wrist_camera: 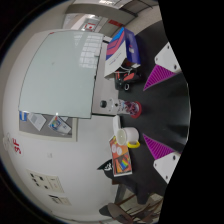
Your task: Pour water
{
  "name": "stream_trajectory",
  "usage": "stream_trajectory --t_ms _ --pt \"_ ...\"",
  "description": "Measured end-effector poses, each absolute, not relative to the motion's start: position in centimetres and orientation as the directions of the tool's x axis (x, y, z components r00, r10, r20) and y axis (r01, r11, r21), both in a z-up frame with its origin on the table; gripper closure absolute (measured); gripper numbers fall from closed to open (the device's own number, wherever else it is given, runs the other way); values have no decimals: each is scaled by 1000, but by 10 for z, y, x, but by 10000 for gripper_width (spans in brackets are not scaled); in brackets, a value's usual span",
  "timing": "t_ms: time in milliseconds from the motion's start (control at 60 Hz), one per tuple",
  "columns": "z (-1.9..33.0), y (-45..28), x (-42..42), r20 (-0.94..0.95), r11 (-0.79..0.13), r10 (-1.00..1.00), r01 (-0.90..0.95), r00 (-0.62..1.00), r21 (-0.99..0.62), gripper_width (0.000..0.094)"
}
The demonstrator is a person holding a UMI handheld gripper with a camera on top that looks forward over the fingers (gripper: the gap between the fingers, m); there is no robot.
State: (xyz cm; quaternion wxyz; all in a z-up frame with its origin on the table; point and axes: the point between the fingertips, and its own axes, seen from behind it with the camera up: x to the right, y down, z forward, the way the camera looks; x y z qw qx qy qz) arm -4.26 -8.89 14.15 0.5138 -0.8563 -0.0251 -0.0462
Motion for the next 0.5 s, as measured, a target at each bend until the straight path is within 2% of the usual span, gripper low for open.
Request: stream_trajectory --t_ms 233,500 --pt "169 -187 -66 112 -468 -13 93 994 -879 94" --pt "194 -223 -62 132 -440 -42 100 990 -892 93"
